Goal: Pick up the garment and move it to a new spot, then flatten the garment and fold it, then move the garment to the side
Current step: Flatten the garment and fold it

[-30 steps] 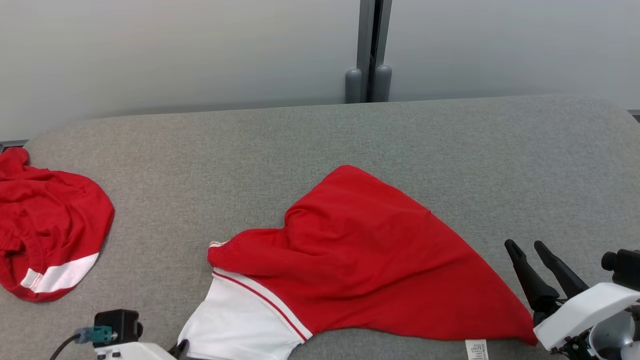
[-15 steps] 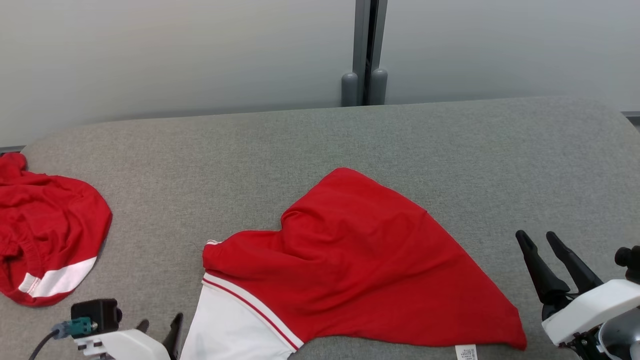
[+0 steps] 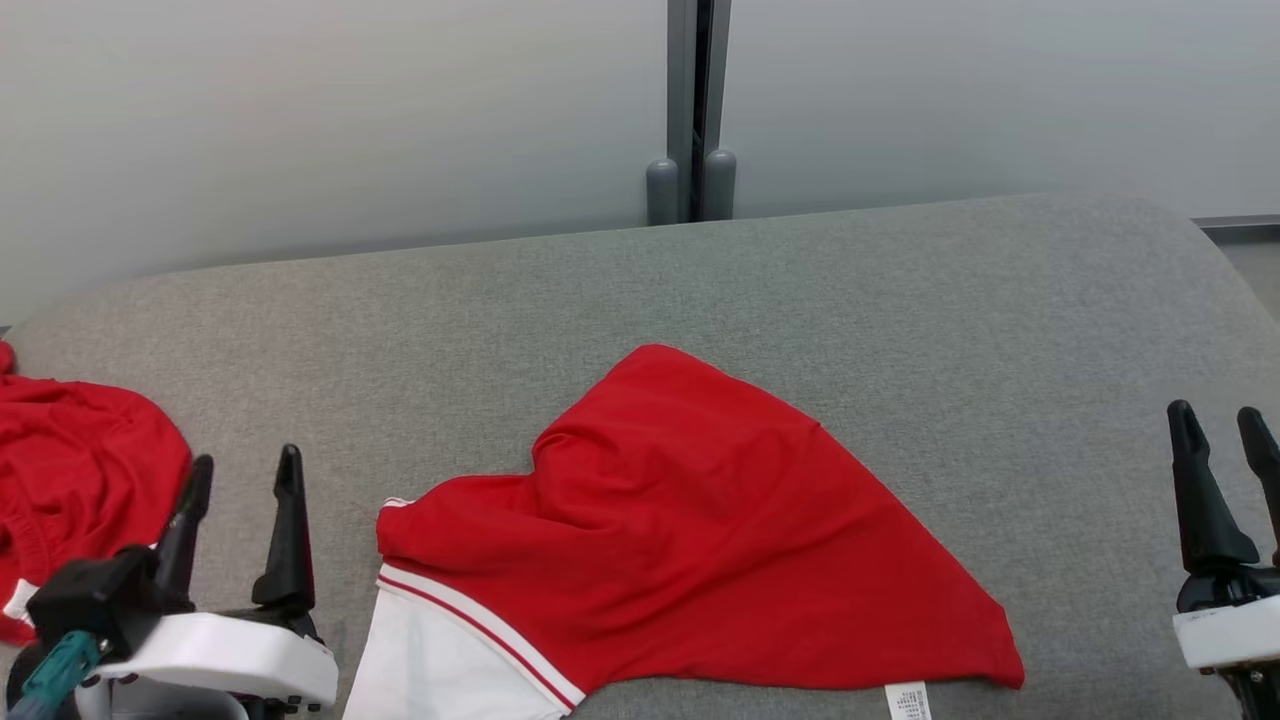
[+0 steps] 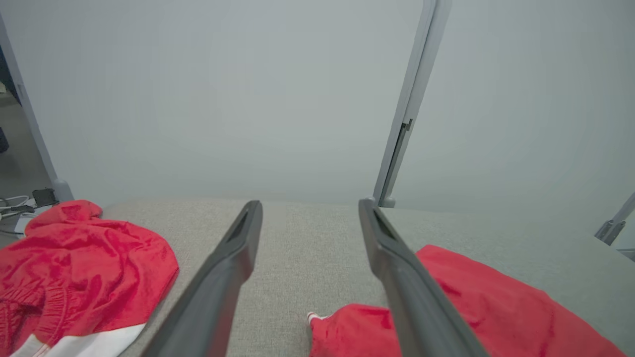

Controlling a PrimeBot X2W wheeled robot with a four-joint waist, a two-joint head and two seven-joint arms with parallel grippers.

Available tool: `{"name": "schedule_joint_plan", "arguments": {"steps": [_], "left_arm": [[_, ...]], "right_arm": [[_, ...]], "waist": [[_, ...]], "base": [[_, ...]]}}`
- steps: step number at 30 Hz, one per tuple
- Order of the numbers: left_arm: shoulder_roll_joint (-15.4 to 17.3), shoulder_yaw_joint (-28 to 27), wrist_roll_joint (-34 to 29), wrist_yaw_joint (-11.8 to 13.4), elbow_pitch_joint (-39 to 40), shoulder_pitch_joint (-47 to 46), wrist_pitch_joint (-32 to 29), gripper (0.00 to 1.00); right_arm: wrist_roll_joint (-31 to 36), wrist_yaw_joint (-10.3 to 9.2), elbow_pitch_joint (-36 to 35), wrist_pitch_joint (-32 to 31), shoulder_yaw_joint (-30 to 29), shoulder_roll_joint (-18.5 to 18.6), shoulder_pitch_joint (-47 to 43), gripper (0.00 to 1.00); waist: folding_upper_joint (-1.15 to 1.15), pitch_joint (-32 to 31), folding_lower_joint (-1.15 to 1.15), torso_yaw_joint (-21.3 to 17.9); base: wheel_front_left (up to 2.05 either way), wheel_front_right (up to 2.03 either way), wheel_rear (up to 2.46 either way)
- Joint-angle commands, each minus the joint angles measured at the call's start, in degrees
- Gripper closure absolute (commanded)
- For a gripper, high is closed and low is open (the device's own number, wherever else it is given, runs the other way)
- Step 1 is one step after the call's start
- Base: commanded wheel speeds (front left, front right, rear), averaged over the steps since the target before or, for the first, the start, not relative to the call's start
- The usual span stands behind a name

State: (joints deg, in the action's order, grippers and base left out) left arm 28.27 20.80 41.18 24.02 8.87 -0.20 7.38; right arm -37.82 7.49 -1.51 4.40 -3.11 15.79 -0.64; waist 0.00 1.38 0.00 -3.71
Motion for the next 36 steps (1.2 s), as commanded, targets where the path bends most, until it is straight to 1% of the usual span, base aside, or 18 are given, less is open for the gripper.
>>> {"name": "schedule_joint_plan", "arguments": {"steps": [1, 4, 7, 9, 11, 13, 14, 15, 16, 20, 24, 27, 34, 36], "left_arm": [[-0.19, -0.90, -1.40, 0.11, -0.06, 0.33, 3.06, 0.00], [-0.65, -1.63, -3.17, -0.71, 0.43, 0.72, 6.04, 0.00], [-1.26, -2.78, -5.28, -0.90, 0.74, 1.14, 7.36, 0.00], [-2.14, -3.40, -6.70, -1.11, 0.40, 2.13, 7.68, 0.00], [-3.32, -3.70, -8.17, -1.79, -0.55, 2.67, 7.76, 0.00], [-3.69, -3.63, -9.03, -2.25, -1.04, 2.86, 7.80, 0.00], [-5.07, -3.43, -10.09, -3.44, -2.55, 3.51, 7.76, 0.00], [-5.52, -3.31, -10.78, -4.04, -3.27, 3.67, 7.76, 0.00], [-5.52, -3.31, -10.78, -4.04, -3.27, 3.67, 7.76, 0.00], [-7.73, -4.29, -12.76, -5.87, -4.50, 3.93, 7.78, 0.00], [-9.24, -5.18, -14.34, -7.31, -5.45, 3.45, 7.78, 0.00], [-10.12, -5.78, -15.00, -8.26, -6.00, 3.22, 7.79, 0.00], [-11.54, -6.98, -15.93, -9.50, -6.73, 3.41, 7.79, 0.00], [-12.19, -7.66, -16.34, -10.28, -7.36, 3.66, 7.79, 0.00]], "right_arm": [[1.12, 0.01, -1.37, 2.68, 0.05, -0.91, -0.75, 0.00], [3.01, 0.01, -2.77, 5.53, 1.78, -1.96, -0.95, 0.00], [5.04, 0.01, -3.12, 7.11, 4.02, -2.75, 0.15, 0.00], [6.72, 0.01, -2.20, 7.76, 5.80, -2.49, 0.68, 0.00], [8.28, 0.01, -1.19, 8.34, 7.22, -3.01, 0.81, 0.00], [8.97, 0.01, -0.58, 8.57, 7.68, -3.13, 0.71, 0.00], [9.71, 0.01, 0.79, 8.94, 8.27, -3.58, -0.03, 0.00], [9.99, 0.01, 1.42, 9.08, 8.41, -3.78, -0.58, 0.00], [9.99, 0.01, 1.42, 9.08, 8.41, -3.78, -0.58, 0.00], [9.94, 0.01, 2.41, 9.71, 8.65, -4.09, -1.77, 0.00], [9.50, 0.01, 2.60, 9.92, 9.29, -3.55, -0.77, 0.00], [9.52, 0.01, 2.39, 9.91, 9.81, -3.18, -0.15, 0.00], [9.50, 0.01, 2.11, 9.77, 9.99, -2.63, -0.35, 0.00], [9.78, 0.01, 1.98, 9.38, 10.16, -2.51, -0.09, 0.00]], "waist": [[0.00, -0.04, 0.00, -0.25], [0.00, -0.18, 0.00, -0.61], [0.00, -0.05, 0.00, -0.88], [0.00, 0.11, 0.00, -0.82], [0.00, 0.19, 0.00, -0.56], [0.00, 0.11, 0.00, -0.35], [0.00, -0.16, 0.00, 0.09], [0.00, -0.31, 0.00, 0.38], [0.00, -0.31, 0.00, 0.38], [0.00, -0.61, 0.00, 1.16], [0.00, -1.07, 0.00, 1.42], [0.00, -1.33, 0.00, 1.47], [0.00, -1.64, 0.00, 1.55], [0.00, -1.62, 0.00, 1.37]], "base": [[0.00, 0.00, 0.00], [0.00, 0.00, 0.00], [0.00, 0.00, 0.00], [0.00, 0.00, 0.00], [0.00, 0.00, 0.00], [0.00, 0.00, 0.00], [0.00, 0.00, 0.00], [0.00, 0.00, 0.00], [0.00, 0.00, 0.00], [0.00, 0.00, 0.00], [0.00, 0.00, 0.00], [0.00, 0.00, 0.00], [0.00, 0.00, 0.00], [0.00, 0.00, 0.00]]}}
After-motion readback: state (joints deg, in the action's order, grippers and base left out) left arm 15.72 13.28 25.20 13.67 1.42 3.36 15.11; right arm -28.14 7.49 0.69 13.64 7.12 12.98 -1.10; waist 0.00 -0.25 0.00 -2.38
